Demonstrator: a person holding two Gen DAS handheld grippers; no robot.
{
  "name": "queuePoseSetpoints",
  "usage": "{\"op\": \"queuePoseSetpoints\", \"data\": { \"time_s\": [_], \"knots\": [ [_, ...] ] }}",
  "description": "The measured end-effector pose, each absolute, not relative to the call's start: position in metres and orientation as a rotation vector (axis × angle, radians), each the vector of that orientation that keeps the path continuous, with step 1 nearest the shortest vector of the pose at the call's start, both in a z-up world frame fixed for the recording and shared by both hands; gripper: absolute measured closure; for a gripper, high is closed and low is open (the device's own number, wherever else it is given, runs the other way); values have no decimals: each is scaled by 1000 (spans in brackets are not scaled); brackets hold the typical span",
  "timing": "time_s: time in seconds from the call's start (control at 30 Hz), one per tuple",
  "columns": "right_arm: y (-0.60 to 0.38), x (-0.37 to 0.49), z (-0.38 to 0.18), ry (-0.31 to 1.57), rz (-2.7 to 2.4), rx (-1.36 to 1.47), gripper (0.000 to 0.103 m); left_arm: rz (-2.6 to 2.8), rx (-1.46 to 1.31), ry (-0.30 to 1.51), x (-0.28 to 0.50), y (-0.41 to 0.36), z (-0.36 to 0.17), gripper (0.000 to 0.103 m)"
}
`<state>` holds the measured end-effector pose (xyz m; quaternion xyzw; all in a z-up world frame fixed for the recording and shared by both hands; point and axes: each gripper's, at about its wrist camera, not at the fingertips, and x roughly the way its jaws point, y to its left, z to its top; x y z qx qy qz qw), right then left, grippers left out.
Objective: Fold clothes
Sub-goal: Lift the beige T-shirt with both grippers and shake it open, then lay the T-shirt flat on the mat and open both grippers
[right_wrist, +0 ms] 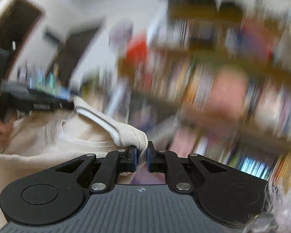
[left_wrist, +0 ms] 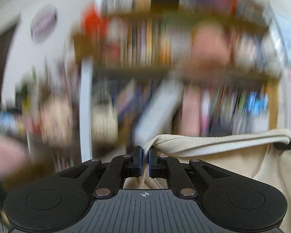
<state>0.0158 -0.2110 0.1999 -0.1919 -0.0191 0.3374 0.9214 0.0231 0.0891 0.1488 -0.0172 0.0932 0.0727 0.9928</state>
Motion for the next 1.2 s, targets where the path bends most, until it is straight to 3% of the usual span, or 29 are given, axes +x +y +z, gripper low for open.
{"op": "queuePoseSetpoints", "data": {
  "time_s": [0.1,0.23,0.47,0.8,0.87,0.9,0.93,1.03,1.2],
  "knots": [
    [-182,88,129,215,657,-417,95,134,-56,356,82,103,90,97],
    [-146,164,71,378,585,-440,95,120,-69,445,150,125,58,97],
    [-94,261,50,434,486,-476,95,106,-53,484,216,139,40,97],
    [-67,312,14,520,466,-477,93,108,-75,616,258,151,8,94],
    [-61,318,3,609,476,-490,74,99,-82,662,262,153,0,81],
    [-60,316,-1,635,485,-491,48,95,-72,672,259,151,-2,66],
    [-61,312,-4,648,500,-487,32,91,-57,677,254,147,-3,53],
    [-67,290,-5,638,559,-483,25,93,19,636,222,135,-1,33],
    [-103,235,-5,661,591,-406,22,68,84,628,148,121,-1,27]
  ]
}}
